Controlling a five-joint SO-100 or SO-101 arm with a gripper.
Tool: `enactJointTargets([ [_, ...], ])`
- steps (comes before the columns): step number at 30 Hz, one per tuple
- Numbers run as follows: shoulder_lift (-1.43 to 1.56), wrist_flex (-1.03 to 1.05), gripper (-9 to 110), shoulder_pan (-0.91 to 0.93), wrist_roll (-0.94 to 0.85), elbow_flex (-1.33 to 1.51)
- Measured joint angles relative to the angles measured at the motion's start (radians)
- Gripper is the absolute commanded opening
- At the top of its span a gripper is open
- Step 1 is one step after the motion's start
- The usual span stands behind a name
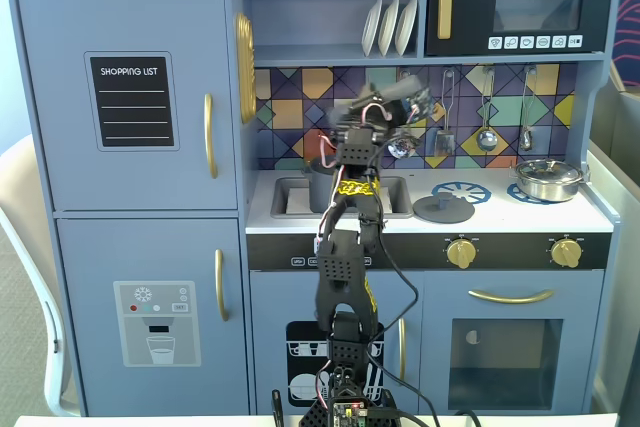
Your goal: Put salt in the gray recipient
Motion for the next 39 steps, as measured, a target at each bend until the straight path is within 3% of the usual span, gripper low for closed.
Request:
enactJointTargets([
  [9, 0.077, -0.083, 0, 0.295, -0.703, 0.219],
  [14, 0.072, -0.212, 0, 0.442, -0.954, 0.311],
  [24, -0.097, -0.468, 0, 0.545, -1.108, 0.314],
  [39, -0.377, -0.591, 0, 0.540, -1.118, 0.233],
])
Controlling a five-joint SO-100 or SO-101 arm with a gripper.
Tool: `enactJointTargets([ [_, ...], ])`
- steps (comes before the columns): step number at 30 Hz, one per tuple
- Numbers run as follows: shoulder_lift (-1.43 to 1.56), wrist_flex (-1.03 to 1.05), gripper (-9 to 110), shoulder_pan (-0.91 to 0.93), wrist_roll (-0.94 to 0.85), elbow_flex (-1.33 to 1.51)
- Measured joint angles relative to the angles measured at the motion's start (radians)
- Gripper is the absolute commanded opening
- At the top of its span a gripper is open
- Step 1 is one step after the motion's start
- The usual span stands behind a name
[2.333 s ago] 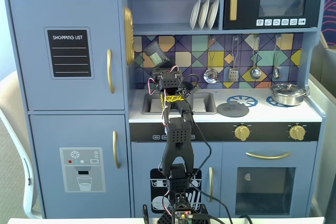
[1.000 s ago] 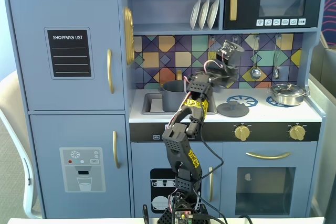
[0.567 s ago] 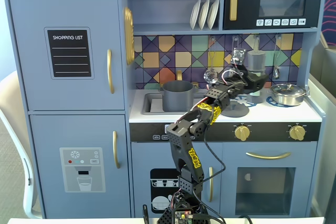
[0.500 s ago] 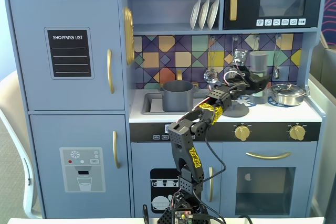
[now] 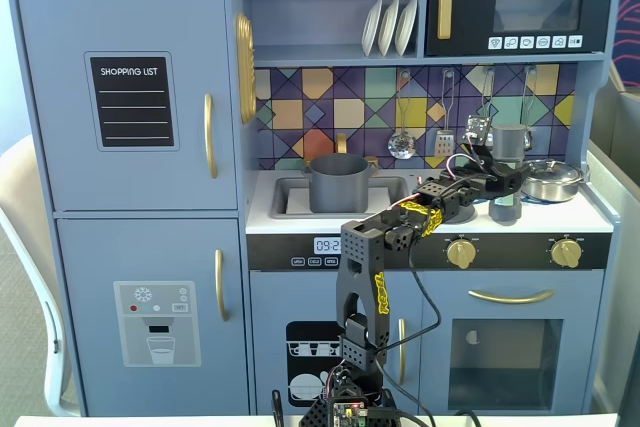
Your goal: Put salt in the gray recipient
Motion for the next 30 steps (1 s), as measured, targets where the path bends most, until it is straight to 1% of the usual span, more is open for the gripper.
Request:
enactJointTargets([
  [9, -0.038, -0.002, 0, -0.020, 0.000, -0.063],
  [27, -0.058, -0.015, 0, -0.020, 0.009, -0.063],
  [30, -0.058, -0.035, 0, -0.020, 0.009, -0.028],
])
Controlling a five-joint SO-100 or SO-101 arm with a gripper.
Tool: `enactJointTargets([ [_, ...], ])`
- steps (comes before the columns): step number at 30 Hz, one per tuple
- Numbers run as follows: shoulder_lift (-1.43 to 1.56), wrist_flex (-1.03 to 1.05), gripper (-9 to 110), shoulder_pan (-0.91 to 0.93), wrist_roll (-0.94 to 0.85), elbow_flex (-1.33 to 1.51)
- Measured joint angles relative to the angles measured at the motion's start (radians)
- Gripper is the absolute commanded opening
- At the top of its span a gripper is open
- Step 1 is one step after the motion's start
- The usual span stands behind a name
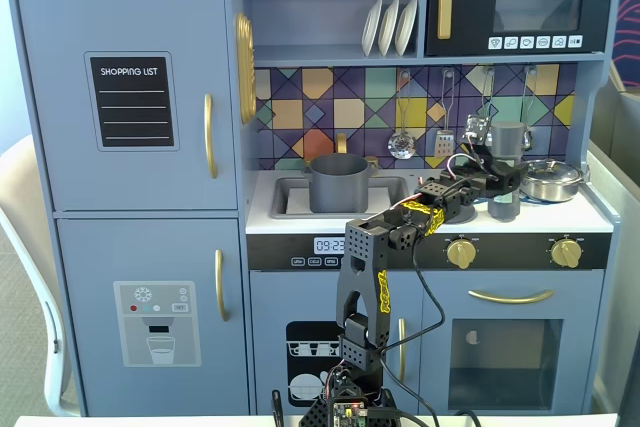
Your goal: Put salt in the gray recipient
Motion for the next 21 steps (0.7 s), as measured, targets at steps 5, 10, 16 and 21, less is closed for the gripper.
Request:
enactJointTargets([
  [5, 0.003, -0.021, 0, 0.000, -0.002, 0.029],
  [10, 0.003, -0.028, 7, 0.000, -0.012, 0.031],
  [16, 0.003, -0.029, 44, 0.015, 0.003, 0.035],
  [21, 0.002, -0.029, 53, 0.051, 0.029, 0.064],
])
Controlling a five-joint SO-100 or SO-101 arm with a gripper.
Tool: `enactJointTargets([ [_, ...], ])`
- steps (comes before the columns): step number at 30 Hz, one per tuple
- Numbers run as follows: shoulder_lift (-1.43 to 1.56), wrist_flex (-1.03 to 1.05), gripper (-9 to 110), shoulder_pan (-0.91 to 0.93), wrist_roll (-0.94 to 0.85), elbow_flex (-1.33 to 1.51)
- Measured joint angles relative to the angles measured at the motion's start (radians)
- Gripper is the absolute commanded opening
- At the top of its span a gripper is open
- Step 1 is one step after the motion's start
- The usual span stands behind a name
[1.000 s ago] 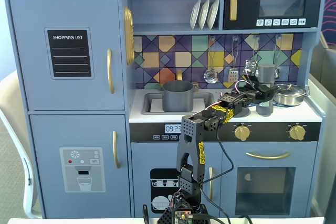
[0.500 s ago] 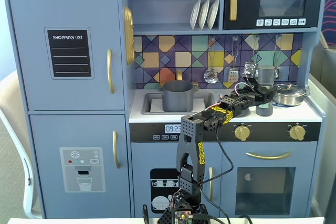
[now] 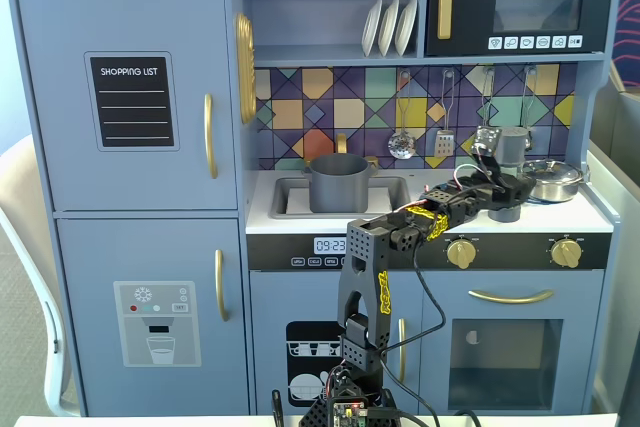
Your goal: Put salt in the gray recipient
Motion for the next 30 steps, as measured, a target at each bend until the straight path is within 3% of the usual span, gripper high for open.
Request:
enactJointTargets([
  [10, 0.046, 0.038, 55, 0.005, 0.017, 0.011],
  [20, 0.380, 0.256, 53, 0.003, 0.020, 0.187],
  [27, 0.672, 0.502, 45, 0.003, 0.020, 0.324],
  [30, 0.808, 0.660, 27, -0.002, 0.020, 0.371],
])
